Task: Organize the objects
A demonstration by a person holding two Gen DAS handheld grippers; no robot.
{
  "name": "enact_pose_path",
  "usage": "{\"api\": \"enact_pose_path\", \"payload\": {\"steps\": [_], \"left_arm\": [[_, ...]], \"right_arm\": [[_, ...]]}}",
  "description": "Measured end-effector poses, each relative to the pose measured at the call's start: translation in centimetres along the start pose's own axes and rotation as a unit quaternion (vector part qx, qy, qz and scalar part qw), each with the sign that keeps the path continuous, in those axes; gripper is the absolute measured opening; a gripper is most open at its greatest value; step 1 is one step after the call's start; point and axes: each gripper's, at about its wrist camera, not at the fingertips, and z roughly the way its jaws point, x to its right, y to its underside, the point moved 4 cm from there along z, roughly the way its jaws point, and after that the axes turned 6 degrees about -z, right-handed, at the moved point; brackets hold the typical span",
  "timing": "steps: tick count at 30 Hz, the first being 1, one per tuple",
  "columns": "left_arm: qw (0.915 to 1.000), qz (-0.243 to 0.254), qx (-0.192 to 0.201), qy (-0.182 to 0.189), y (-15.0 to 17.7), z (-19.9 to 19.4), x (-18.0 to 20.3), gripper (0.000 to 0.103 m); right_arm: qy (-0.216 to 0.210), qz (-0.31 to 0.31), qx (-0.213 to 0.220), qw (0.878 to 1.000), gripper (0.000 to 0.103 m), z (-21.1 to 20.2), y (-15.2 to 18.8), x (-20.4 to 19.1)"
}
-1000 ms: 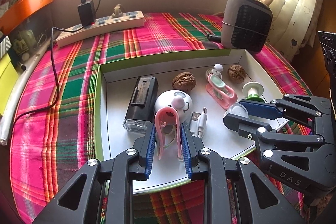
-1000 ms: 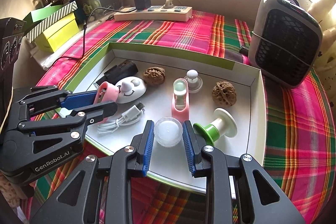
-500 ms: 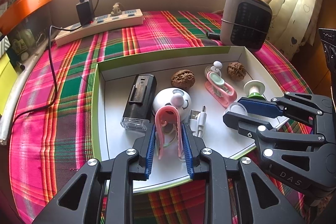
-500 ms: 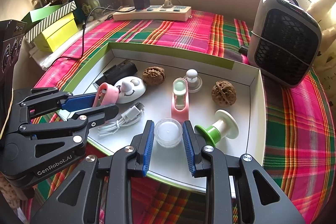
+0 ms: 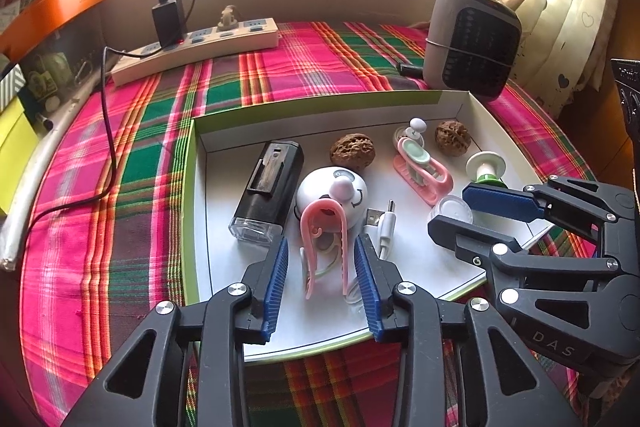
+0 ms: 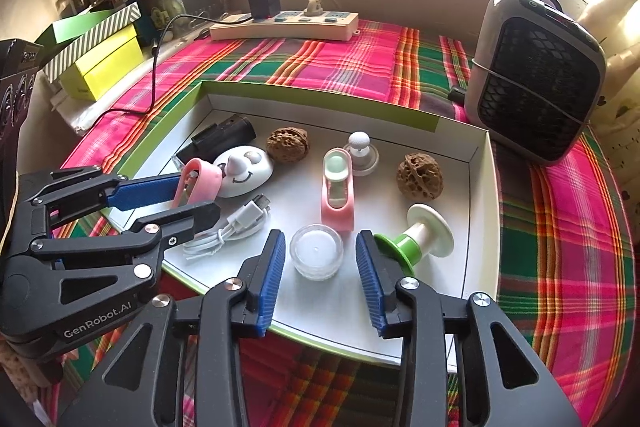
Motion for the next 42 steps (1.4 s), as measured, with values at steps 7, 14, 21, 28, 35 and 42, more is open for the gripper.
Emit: {"api": "enact_pose_path", "payload": {"steps": [7, 14, 21, 28, 35, 42], "left_arm": [[1.0000, 0.001, 0.003, -0.004, 0.4, -0.7, 0.1, 0.035], [0.9998, -0.008, 0.016, -0.009, 0.8, -2.1, 0.0, 0.035], [0.9988, -0.015, 0.033, -0.033, 1.6, -3.8, -0.2, 0.035], [0.9974, -0.024, 0.051, -0.046, 2.4, -5.4, -0.4, 0.035], [0.9968, -0.024, 0.053, -0.054, 3.9, -6.5, -0.1, 0.035], [0.9970, -0.030, 0.046, -0.054, 6.1, -7.1, -0.2, 0.035]], "right_arm": [[0.003, 0.007, 0.001, 1.000, 0.039, -0.3, 0.2, 0.0], [0.004, 0.018, 0.011, 1.000, 0.039, -1.3, 0.5, -0.2], [0.012, 0.025, 0.026, 0.999, 0.044, -2.6, 0.8, -0.7], [0.021, 0.030, 0.041, 0.998, 0.045, -3.8, 1.2, -1.1], [0.027, 0.032, 0.050, 0.998, 0.045, -5.1, 2.3, -1.6], [0.029, 0.034, 0.043, 0.998, 0.046, -5.5, 4.1, -2.4]]}}
